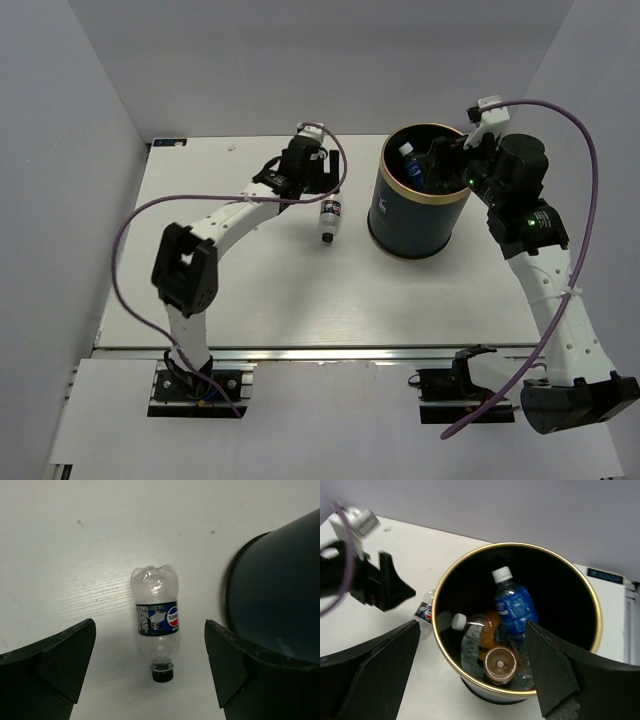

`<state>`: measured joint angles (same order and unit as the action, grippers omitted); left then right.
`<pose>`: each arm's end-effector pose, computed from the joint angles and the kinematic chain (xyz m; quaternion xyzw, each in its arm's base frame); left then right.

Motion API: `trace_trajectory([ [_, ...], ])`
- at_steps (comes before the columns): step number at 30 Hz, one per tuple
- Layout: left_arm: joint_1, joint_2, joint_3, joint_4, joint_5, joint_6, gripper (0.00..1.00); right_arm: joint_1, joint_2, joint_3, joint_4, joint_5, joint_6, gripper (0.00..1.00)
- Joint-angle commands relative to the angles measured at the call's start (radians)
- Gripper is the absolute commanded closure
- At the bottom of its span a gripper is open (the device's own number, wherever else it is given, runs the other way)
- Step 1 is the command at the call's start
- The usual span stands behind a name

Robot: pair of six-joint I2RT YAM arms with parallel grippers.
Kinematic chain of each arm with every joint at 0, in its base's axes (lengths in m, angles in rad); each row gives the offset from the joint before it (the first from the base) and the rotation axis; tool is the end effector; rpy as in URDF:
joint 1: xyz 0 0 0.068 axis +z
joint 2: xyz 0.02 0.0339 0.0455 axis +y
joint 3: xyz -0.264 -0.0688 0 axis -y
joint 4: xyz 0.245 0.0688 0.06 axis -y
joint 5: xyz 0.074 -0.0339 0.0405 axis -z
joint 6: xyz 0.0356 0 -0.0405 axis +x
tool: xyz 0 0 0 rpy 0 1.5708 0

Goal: Put the plastic bottles in the bin

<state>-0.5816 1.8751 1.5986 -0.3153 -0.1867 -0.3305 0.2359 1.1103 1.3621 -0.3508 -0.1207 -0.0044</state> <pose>0.3726 -0.2371 0.2954 0.0666 0.8773 -0.1323 0.4565 0.2263 0.0588 0.4583 -0.1289 0.7297 0.1218 0.6604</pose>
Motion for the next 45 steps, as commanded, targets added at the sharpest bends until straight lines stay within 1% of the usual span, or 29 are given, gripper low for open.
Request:
trace_trajectory([
  [1,0.0,0.087,0.095,-0.085,0.004,0.001,0.02,0.002,-0.07,0.006,0.029,0.169,0.047,0.11],
  [5,0.0,0.234,0.174,-0.096,0.03,-0.011,0.02,0.0,-0.115,-0.004,0.021,0.321,0.078,0.11],
  [6,0.0,0.254,0.187,-0.099,0.042,-0.015,0.02,0.0,-0.128,-0.009,0.019,0.414,0.075,0.11],
  [7,0.0,0.274,0.198,-0.103,0.067,-0.016,0.02,-0.001,-0.132,-0.017,0.022,0.47,0.067,0.11],
  [8,0.0,0.31,0.22,-0.105,0.072,-0.022,0.02,-0.009,-0.13,-0.024,0.024,0.578,0.052,0.11],
  [9,0.0,0.327,0.234,-0.11,0.079,-0.025,0.02,-0.021,-0.124,-0.021,0.023,0.617,0.05,0.11],
  [14,0.0,0.401,0.299,-0.146,0.069,-0.038,0.03,-0.151,-0.078,0.0,-0.01,0.658,0.044,0.11],
  [15,0.0,0.41,0.317,-0.154,0.072,-0.036,0.07,-0.167,-0.072,0.002,-0.01,0.659,0.044,0.11],
  [16,0.0,0.42,0.325,-0.163,0.073,-0.035,0.22,-0.181,-0.067,0.003,-0.011,0.661,0.046,0.11],
  [18,0.0,0.406,0.34,-0.169,0.072,-0.027,0.38,-0.217,-0.06,0.002,-0.016,0.652,0.052,0.11],
  [19,0.0,0.398,0.346,-0.171,0.069,-0.022,0.43,-0.224,-0.056,-0.001,-0.014,0.648,0.053,0.1],
  [20,0.0,0.388,0.357,-0.176,0.06,-0.015,0.53,-0.256,-0.053,-0.003,-0.014,0.639,0.053,0.11],
  [23,0.0,0.332,0.429,-0.212,0.032,-0.005,0.59,-0.28,-0.049,-0.008,-0.007,0.622,0.055,0.11],
  [25,0.0,0.296,0.481,-0.217,0.03,-0.004,0.59,-0.29,-0.052,-0.014,0.001,0.607,0.052,0.11],
  [26,0.0,0.251,0.535,-0.209,0.038,-0.01,0.59,-0.293,-0.052,-0.018,0.004,0.593,0.055,0.11],
  [28,0.0,0.198,0.564,-0.138,0.082,-0.015,0.59,-0.299,-0.05,-0.021,0.007,0.579,0.053,0.1],
  [29,0.0,0.137,0.561,-0.098,0.093,-0.037,0.59,-0.3,-0.05,-0.026,0.012,0.57,0.052,0.11],
  [30,0.0,0.106,0.545,0.0,0.11,-0.047,0.61,-0.302,-0.05,-0.029,0.018,0.566,0.047,0.11],
  [32,-0.001,0.035,0.496,0.108,0.252,-0.071,0.62,-0.303,-0.05,-0.041,0.024,0.563,0.046,0.11],
  [33,-0.007,0.026,0.497,0.177,0.285,-0.085,0.61,-0.303,-0.05,-0.043,0.032,0.563,0.046,0.11],
  [34,-0.024,0.024,0.506,0.192,0.326,-0.093,0.61,-0.303,-0.05,-0.046,0.035,0.561,0.044,0.11],
  [36,-0.049,0.035,0.532,0.25,0.34,-0.116,0.59,-0.303,-0.05,-0.054,0.048,0.556,0.035,0.11],
  [37,-0.079,0.041,0.532,0.275,0.348,-0.126,0.58,-0.305,-0.05,-0.054,0.055,0.558,0.034,0.11],
  [38,-0.095,0.051,0.531,0.304,0.398,-0.134,0.58,-0.306,-0.05,-0.054,0.055,0.564,0.034,0.11],
  [39,-0.115,0.067,0.562,0.308,0.401,-0.134,0.57,-0.307,-0.05,-0.054,0.056,0.566,0.034,0.11],
  [40,-0.153,0.114,0.598,0.299,0.394,-0.127,0.57,-0.308,-0.05,-0.054,0.056,0.569,0.034,0.11],
  [42,-0.182,0.168,0.699,0.257,0.374,-0.084,0.55,-0.308,-0.053,-0.057,0.058,0.564,0.035,0.11],
  [43,-0.202,0.209,0.715,0.259,0.357,-0.079,0.55,-0.31,-0.055,-0.061,0.059,0.556,0.037,0.11],
  [45,-0.215,0.24,0.739,0.268,0.298,-0.076,0.55,-0.31,-0.055,-0.061,0.053,0.543,0.043,0.11],
])
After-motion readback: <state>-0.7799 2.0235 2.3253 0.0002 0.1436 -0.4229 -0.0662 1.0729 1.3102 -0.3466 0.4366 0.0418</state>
